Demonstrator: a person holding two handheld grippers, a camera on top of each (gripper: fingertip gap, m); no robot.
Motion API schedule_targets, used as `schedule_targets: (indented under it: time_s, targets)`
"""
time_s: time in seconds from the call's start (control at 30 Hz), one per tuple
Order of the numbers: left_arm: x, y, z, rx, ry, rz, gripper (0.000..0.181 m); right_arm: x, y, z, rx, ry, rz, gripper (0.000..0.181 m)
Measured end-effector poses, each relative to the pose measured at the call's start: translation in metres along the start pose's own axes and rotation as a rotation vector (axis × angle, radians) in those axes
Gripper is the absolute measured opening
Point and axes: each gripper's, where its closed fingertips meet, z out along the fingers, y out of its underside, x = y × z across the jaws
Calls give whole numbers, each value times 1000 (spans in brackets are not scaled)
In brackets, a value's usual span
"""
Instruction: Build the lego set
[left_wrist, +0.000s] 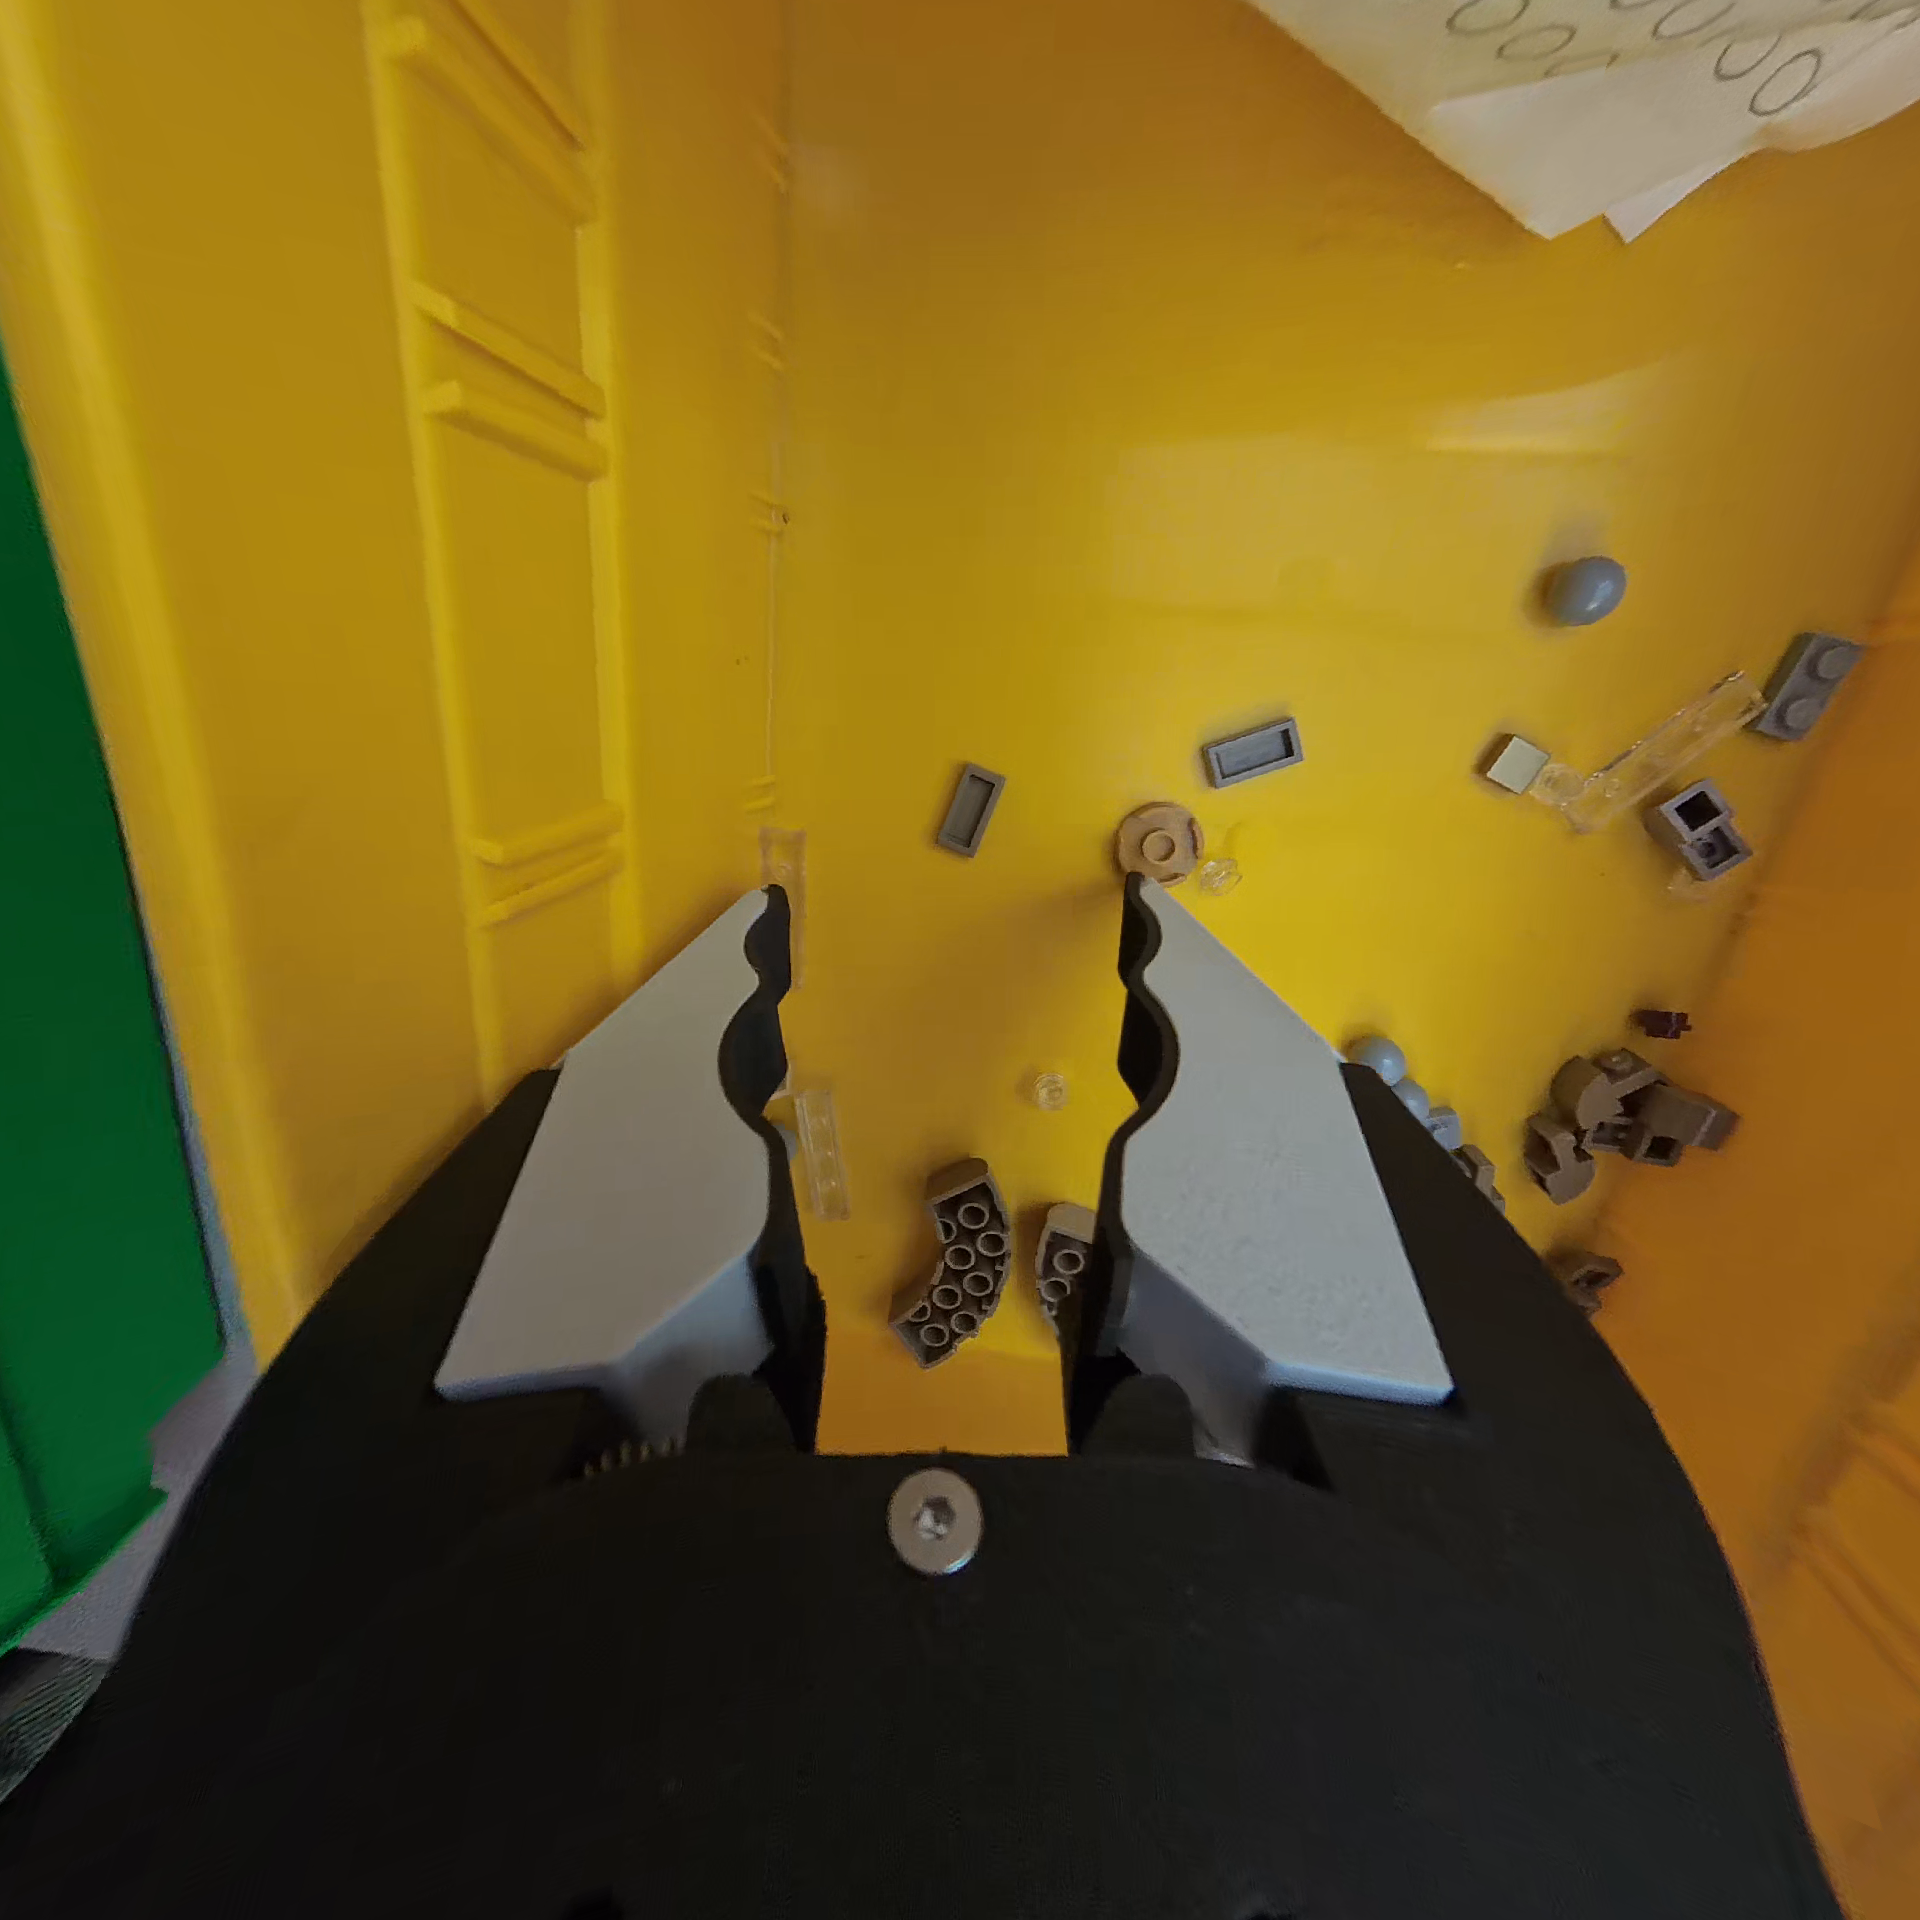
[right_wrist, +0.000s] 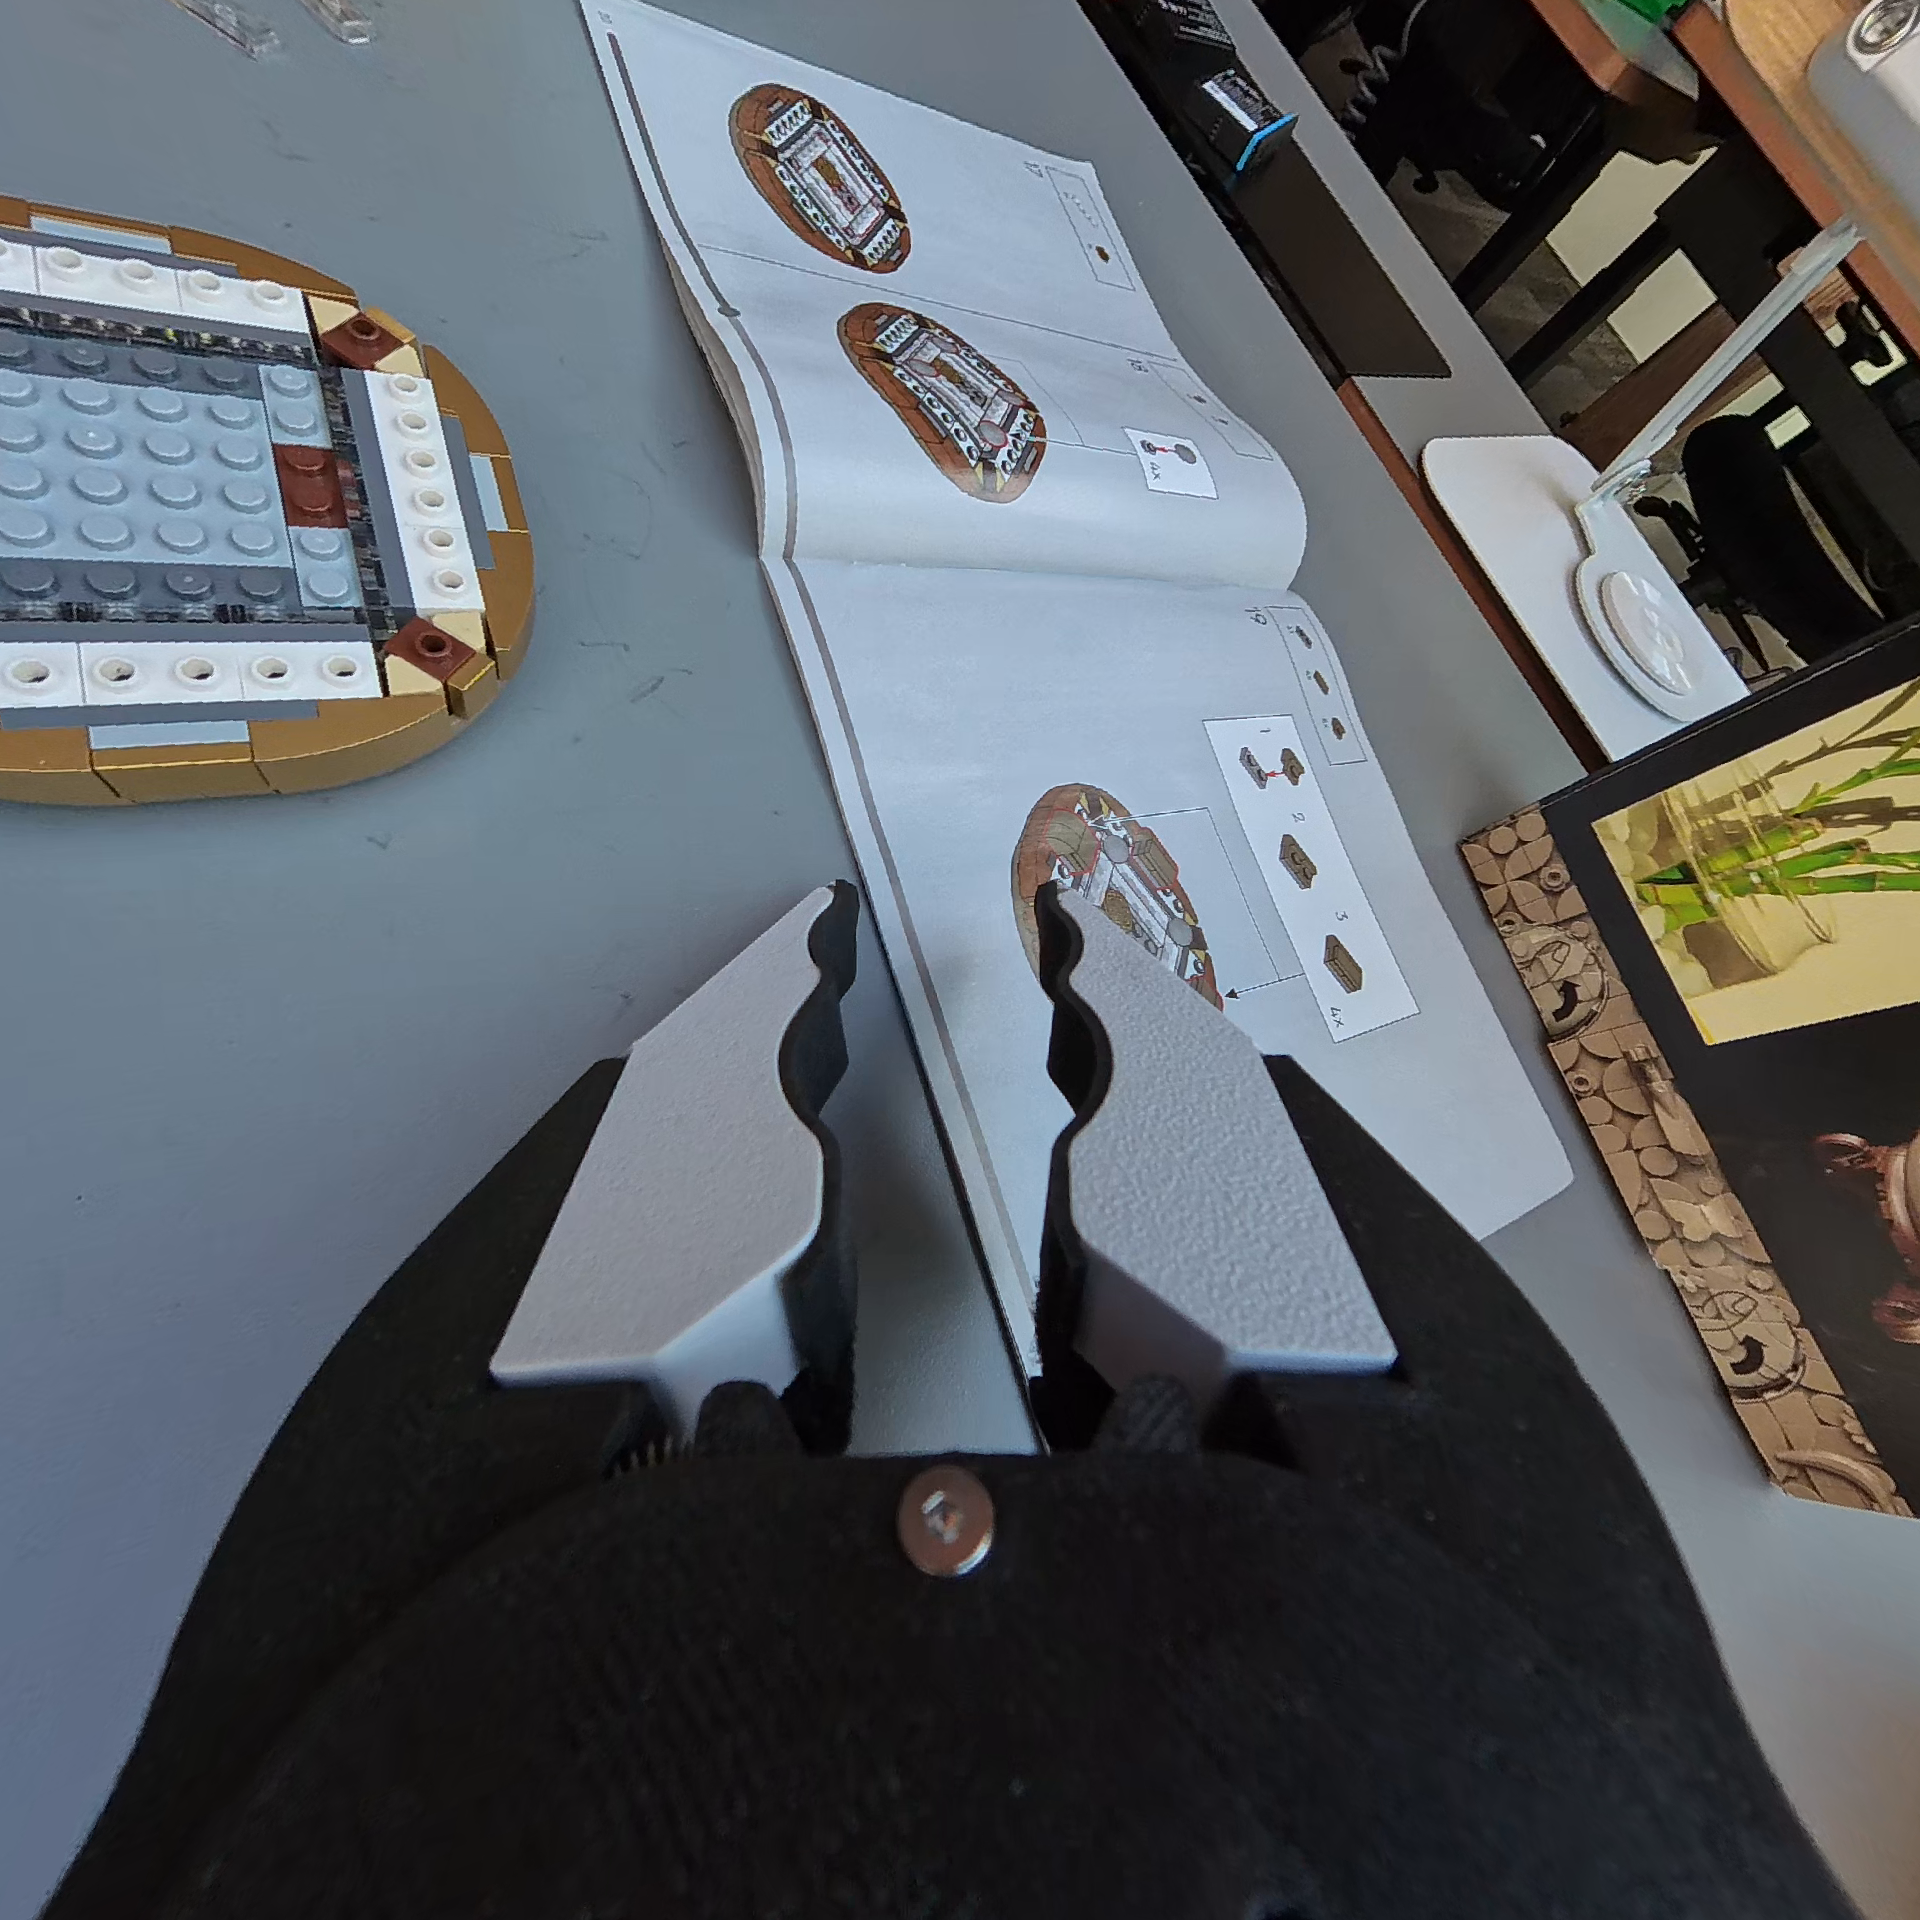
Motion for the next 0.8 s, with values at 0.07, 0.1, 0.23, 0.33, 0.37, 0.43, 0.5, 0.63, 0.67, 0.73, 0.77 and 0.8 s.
schedule_targets:
  time_s: [0.07,0.1,0.23,0.33,0.37,0.43,0.5,0.63,0.67,0.73,0.77,0.8]
  targets:
    - [2,1,1,2,12,-12,66,0,0,0,0,-2,1,34]
    - [2,2,1,2,10,-8,67,0,0,0,0,-3,1,34]
    - [2,2,2,13,16,-12,66,0,0,0,0,-3,-1,34]
    - [2,4,1,2,17,-17,66,0,0,0,0,-2,-2,34]
    - [3,5,1,-7,18,-15,66,0,0,0,0,-1,-3,34]
    - [5,9,0,-28,25,-12,66,0,0,0,0,0,-3,34]
    - [10,12,-2,-38,49,-13,65,0,0,0,0,0,-2,34]
    - [20,7,-11,7,135,-29,48,0,0,0,0,0,-2,34]
    - [16,5,-13,24,125,-32,47,0,0,0,0,0,-2,34]
    - [9,6,-13,23,98,-11,46,0,0,0,0,0,-1,34]
    - [5,10,-11,4,81,6,47,0,0,0,0,0,-2,34]
    - [3,12,-8,-10,66,22,48,0,0,0,0,0,-1,34]
